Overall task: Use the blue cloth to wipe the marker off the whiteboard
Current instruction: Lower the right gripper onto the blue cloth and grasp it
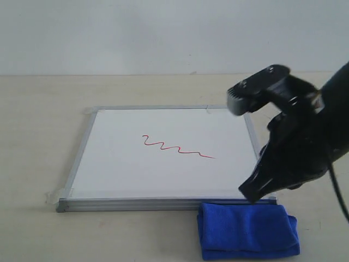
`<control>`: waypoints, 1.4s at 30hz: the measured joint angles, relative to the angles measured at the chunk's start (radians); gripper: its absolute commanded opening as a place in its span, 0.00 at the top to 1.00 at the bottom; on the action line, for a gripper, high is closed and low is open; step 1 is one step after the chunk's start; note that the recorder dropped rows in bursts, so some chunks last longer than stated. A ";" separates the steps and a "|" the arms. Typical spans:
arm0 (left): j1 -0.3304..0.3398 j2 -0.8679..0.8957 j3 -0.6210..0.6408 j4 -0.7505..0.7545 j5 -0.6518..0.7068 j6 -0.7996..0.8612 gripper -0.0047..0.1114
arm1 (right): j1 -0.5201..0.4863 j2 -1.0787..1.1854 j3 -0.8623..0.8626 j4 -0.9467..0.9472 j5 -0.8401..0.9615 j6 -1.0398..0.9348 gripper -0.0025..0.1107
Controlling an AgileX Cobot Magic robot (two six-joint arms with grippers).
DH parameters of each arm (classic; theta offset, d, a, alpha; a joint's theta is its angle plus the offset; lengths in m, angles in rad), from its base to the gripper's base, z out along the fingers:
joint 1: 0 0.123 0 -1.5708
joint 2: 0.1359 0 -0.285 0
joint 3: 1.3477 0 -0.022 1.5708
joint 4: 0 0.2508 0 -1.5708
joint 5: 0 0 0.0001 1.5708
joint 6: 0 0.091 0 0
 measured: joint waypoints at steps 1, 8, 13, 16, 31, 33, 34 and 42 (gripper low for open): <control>0.000 0.000 0.000 0.000 0.000 0.000 0.92 | 0.019 0.024 -0.002 -0.015 0.002 0.005 0.98; 0.000 0.000 0.000 0.000 0.000 0.000 0.92 | 0.100 0.206 -0.006 -0.061 -0.023 0.053 0.89; 0.000 0.000 0.000 0.000 0.000 0.000 0.92 | 0.100 0.274 -0.006 -0.068 -0.074 0.073 0.54; 0.000 0.000 0.000 0.000 0.000 0.000 0.92 | 0.100 0.289 -0.006 -0.068 -0.104 0.090 0.39; 0.000 0.000 0.000 0.000 0.000 0.000 0.92 | 0.100 0.293 0.009 -0.153 -0.117 0.439 0.38; 0.000 0.000 0.000 0.000 0.000 0.000 0.92 | 0.100 0.293 0.042 -0.155 -0.129 0.477 0.38; 0.000 0.000 0.000 0.000 0.000 0.000 0.92 | 0.100 0.293 0.055 -0.157 -0.145 0.485 0.38; 0.000 0.000 0.000 0.000 0.000 0.000 0.92 | 0.100 0.396 0.069 -0.161 -0.208 0.515 0.38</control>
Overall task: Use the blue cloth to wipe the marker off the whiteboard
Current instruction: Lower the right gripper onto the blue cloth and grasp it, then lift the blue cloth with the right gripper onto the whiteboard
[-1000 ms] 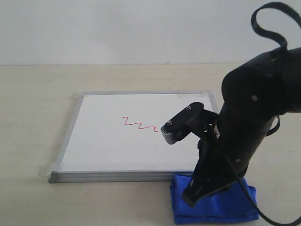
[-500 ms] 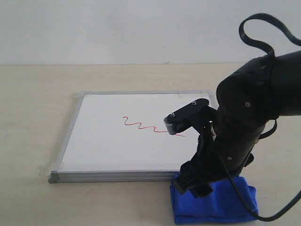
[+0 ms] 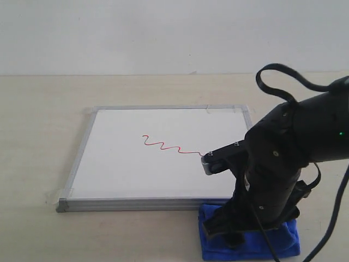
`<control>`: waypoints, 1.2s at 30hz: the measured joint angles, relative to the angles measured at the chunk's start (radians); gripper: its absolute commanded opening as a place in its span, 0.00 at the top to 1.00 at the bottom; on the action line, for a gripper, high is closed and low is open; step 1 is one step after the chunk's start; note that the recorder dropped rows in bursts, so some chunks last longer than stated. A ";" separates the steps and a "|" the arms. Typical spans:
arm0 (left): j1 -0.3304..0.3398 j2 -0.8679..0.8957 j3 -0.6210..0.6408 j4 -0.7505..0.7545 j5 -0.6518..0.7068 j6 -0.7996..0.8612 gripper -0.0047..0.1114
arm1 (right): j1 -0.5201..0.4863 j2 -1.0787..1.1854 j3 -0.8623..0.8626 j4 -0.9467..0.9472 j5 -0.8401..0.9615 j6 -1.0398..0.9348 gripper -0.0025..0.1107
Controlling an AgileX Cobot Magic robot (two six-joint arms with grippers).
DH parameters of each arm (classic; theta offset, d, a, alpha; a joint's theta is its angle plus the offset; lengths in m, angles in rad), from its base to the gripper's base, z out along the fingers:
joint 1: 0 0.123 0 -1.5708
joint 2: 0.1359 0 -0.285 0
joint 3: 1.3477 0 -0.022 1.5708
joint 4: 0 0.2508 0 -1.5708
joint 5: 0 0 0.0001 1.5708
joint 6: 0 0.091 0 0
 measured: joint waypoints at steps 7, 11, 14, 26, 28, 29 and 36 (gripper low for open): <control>0.000 0.000 0.000 0.000 0.000 0.000 0.92 | 0.000 0.032 -0.010 0.013 -0.001 0.004 0.62; 0.000 0.000 0.000 0.000 0.000 0.000 0.92 | 0.001 0.035 -0.010 0.030 -0.012 -0.013 0.97; 0.000 0.000 0.000 0.000 0.000 0.000 0.92 | 0.001 0.035 -0.010 0.038 -0.016 -0.026 0.98; 0.000 0.000 0.000 0.000 0.000 0.000 0.92 | 0.001 -0.005 -0.091 0.065 0.114 -0.214 0.98; 0.000 0.000 0.000 0.000 0.000 0.000 0.92 | 0.001 -0.044 -0.133 0.078 0.141 -0.234 0.98; 0.000 0.000 0.000 0.000 0.000 0.000 0.92 | 0.001 -0.067 -0.157 0.087 0.143 -0.244 0.98; 0.000 0.000 0.000 0.000 0.000 0.000 0.92 | 0.001 -0.087 -0.337 0.064 0.093 -0.330 0.98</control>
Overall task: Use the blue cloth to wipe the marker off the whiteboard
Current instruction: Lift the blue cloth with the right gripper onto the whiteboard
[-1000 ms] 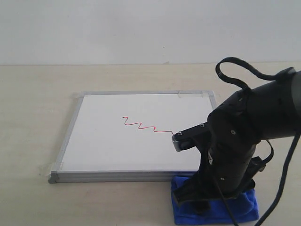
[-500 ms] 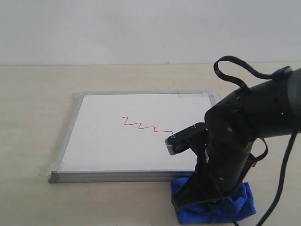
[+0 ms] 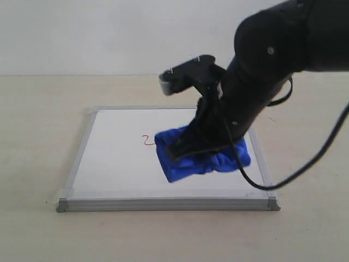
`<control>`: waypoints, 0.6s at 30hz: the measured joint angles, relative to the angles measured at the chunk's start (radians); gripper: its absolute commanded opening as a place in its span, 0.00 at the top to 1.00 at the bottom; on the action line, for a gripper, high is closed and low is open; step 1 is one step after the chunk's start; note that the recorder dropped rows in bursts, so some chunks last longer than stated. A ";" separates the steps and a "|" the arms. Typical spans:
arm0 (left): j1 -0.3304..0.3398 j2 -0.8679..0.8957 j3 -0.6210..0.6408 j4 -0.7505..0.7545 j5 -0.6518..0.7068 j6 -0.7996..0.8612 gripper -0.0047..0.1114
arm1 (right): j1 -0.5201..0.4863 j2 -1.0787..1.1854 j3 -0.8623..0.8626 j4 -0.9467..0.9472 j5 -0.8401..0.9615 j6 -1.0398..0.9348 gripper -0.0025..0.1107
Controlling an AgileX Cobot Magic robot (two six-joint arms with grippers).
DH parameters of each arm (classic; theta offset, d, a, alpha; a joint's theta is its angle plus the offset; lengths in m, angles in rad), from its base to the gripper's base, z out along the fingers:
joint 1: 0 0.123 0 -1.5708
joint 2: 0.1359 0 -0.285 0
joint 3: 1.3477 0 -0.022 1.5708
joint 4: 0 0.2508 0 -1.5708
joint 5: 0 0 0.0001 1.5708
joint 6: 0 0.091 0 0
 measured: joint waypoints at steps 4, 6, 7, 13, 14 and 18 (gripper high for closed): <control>0.000 0.000 0.000 0.000 0.000 0.000 0.92 | 0.000 0.098 -0.167 -0.004 -0.015 -0.004 0.98; 0.000 0.000 0.000 0.000 0.000 0.000 0.92 | 0.000 0.153 -0.235 -0.006 -0.017 -0.006 0.98; 0.000 0.000 0.000 0.000 0.000 0.000 0.92 | 0.000 0.198 -0.287 -0.006 -0.019 -0.006 0.98; 0.000 0.000 0.000 0.000 0.000 0.000 0.92 | 0.000 0.434 -0.526 0.001 0.008 -0.006 0.98; 0.000 0.000 0.000 0.000 0.000 0.000 0.92 | 0.000 0.468 -0.568 0.004 0.021 -0.006 0.98; 0.000 0.000 0.000 0.000 0.000 0.000 0.92 | 0.000 0.622 -0.714 0.015 0.079 -0.006 0.98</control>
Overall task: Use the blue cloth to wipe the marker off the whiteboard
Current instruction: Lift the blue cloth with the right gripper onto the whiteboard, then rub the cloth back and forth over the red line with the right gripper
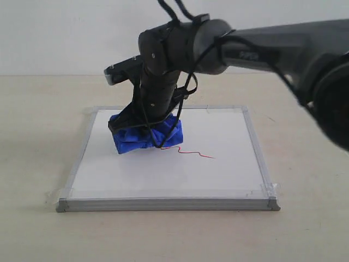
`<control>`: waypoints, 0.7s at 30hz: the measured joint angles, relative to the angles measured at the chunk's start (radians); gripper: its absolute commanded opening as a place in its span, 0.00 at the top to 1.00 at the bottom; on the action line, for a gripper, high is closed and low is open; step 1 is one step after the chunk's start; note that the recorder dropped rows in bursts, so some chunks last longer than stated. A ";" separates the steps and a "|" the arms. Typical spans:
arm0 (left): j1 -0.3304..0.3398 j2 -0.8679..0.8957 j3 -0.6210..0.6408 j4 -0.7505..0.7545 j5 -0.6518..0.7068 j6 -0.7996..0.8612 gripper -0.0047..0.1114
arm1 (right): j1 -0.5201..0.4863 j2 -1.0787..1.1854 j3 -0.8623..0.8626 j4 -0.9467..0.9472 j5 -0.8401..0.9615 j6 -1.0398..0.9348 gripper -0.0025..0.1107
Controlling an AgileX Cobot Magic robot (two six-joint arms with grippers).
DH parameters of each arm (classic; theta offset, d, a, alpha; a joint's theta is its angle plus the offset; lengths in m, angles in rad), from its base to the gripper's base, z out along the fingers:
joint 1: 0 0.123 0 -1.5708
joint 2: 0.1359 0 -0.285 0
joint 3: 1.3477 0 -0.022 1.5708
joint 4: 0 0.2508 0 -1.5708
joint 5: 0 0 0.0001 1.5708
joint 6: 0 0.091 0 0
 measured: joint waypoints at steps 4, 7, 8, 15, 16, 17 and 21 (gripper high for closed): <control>0.000 0.000 0.000 0.000 0.000 0.000 0.92 | 0.000 0.130 -0.124 0.008 0.049 -0.002 0.98; 0.000 0.000 0.000 0.000 0.000 0.000 0.92 | 0.000 0.178 -0.194 0.002 0.081 -0.002 0.98; 0.000 0.000 0.000 0.000 0.000 0.000 0.92 | 0.000 0.187 -0.209 -0.010 0.088 0.002 0.98; 0.000 0.000 0.000 0.000 0.000 0.000 0.92 | -0.058 0.209 -0.249 -0.119 0.118 0.104 0.98; 0.000 0.000 0.000 0.000 0.000 0.000 0.92 | -0.079 0.211 -0.253 -0.133 0.122 0.120 0.98; 0.000 0.000 0.000 0.000 0.000 0.000 0.92 | -0.098 0.212 -0.258 -0.136 0.127 0.131 0.98; 0.000 0.000 0.000 0.000 0.000 0.000 0.92 | -0.131 0.213 -0.260 -0.044 0.122 0.095 0.98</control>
